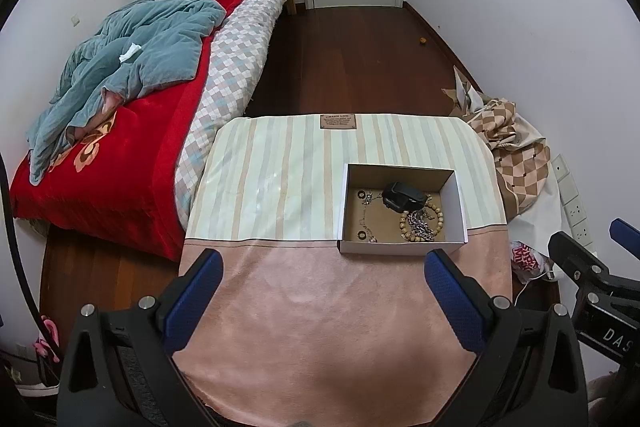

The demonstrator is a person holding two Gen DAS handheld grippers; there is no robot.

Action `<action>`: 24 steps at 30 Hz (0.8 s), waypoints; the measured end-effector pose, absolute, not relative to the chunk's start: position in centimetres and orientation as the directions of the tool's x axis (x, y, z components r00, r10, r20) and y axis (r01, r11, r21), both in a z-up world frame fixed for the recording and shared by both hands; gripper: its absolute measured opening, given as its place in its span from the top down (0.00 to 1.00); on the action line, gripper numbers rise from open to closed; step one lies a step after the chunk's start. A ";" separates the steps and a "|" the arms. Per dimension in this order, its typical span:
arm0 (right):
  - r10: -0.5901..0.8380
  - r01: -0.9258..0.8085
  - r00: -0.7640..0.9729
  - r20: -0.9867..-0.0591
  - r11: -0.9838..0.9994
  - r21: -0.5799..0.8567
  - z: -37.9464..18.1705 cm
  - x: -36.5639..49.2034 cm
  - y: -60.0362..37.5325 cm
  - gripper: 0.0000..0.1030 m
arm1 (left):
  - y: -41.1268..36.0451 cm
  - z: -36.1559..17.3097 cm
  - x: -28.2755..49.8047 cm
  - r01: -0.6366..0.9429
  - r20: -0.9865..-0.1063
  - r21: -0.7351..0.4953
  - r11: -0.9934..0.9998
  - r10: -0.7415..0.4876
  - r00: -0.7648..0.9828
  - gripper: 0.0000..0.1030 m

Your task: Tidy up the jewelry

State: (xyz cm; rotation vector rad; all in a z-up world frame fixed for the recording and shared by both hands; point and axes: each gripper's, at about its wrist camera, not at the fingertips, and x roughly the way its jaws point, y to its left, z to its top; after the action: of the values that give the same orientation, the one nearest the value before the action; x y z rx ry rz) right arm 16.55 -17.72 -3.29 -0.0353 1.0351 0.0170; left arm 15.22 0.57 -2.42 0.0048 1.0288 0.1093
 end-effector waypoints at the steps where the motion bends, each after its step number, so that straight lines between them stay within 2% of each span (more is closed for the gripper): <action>1: -0.004 -0.030 0.512 -0.859 0.999 -0.023 -3.3 16.5 -17.7 0.00 | 0.6 -2.4 15.2 -0.090 -0.854 0.056 0.994 0.094 0.511 0.00; 24: -0.004 -0.024 0.519 -0.855 1.000 -0.019 -3.0 16.3 -18.3 0.00 | 0.1 -1.9 14.7 -0.063 -0.838 0.047 0.997 0.073 0.541 0.00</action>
State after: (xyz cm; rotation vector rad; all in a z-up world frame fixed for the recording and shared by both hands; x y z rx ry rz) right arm 16.33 -18.27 -3.01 -0.0299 1.0255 0.0122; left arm 14.70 0.08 -1.86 0.0116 0.9956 0.0808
